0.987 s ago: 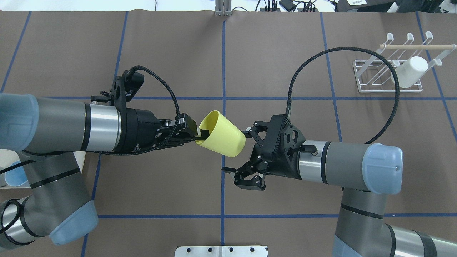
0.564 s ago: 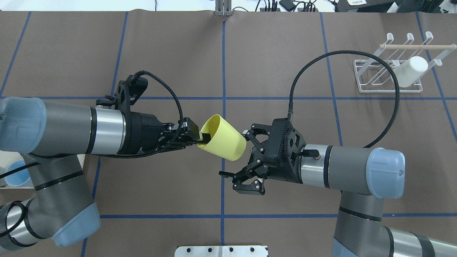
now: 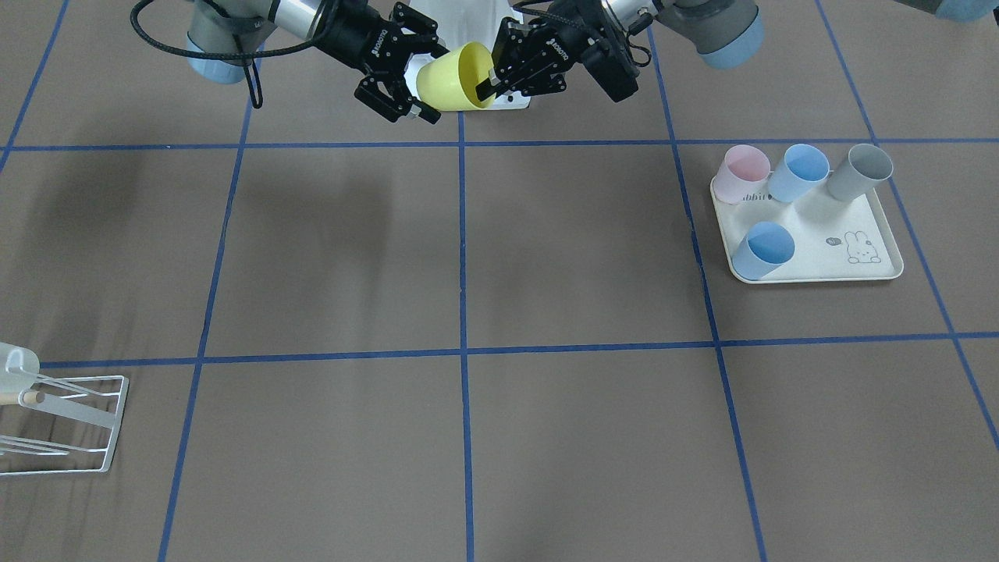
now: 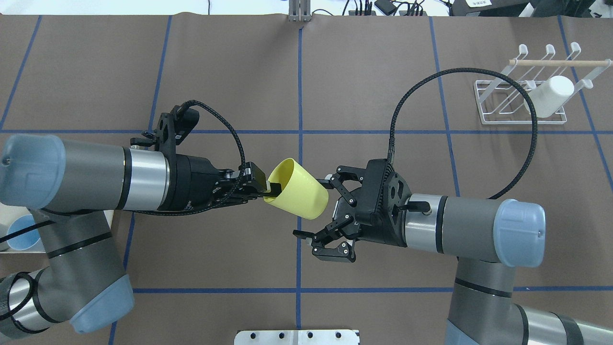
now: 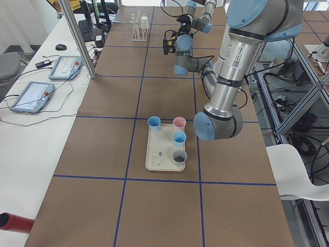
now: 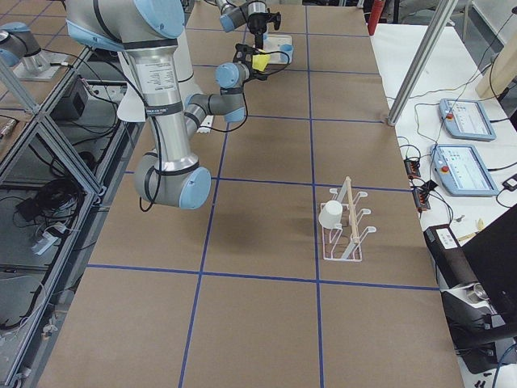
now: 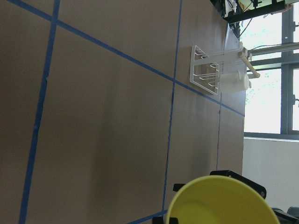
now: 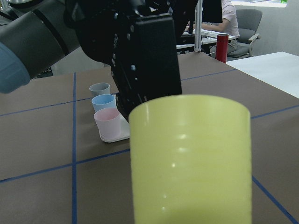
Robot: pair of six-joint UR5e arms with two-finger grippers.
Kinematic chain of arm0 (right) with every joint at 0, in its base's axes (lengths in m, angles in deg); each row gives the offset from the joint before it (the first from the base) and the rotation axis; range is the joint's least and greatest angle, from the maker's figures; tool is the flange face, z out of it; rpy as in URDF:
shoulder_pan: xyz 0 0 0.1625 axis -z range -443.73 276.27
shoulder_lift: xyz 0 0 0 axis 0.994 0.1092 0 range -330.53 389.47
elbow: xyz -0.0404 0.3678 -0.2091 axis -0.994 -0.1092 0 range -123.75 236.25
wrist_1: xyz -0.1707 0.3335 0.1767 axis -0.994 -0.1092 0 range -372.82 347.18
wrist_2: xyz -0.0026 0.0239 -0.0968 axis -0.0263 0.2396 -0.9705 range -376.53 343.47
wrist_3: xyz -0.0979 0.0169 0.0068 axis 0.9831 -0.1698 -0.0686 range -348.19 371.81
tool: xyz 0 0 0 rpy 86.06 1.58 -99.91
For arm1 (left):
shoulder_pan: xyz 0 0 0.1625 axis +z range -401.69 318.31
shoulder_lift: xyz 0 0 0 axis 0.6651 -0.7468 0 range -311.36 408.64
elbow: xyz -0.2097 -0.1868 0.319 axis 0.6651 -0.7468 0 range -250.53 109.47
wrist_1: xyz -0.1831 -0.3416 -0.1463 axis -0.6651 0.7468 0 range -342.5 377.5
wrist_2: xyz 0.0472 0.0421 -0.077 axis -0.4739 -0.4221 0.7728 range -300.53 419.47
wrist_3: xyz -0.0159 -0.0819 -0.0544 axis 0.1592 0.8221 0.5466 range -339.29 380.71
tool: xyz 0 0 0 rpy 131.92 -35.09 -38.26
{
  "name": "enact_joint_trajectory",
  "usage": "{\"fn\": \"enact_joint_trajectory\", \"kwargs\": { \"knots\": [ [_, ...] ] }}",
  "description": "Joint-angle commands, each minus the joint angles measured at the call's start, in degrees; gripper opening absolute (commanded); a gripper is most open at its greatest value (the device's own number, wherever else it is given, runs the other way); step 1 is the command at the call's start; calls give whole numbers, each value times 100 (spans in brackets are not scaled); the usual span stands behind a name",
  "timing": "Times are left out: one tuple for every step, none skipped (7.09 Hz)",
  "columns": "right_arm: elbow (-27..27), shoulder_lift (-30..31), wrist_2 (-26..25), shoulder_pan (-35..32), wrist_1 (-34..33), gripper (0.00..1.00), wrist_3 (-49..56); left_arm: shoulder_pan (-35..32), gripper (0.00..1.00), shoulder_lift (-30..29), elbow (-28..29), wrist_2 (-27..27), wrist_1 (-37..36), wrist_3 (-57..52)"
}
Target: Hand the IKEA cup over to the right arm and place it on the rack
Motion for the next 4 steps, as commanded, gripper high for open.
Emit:
{"fn": "enact_joint_trajectory", "kwargs": {
  "knots": [
    [29,-7,-139,-16,1,95,-8,-3,0,9,-7,3,1,0],
    [21,-7,-149,-16,-8,84,-8,-3,0,9,-7,3,1,0],
    [21,-7,-149,-16,-8,78,-8,-3,0,-8,-7,3,10,0],
    [21,-7,-149,-25,-8,74,-8,-3,0,-17,-7,3,10,0]
  ]
}}
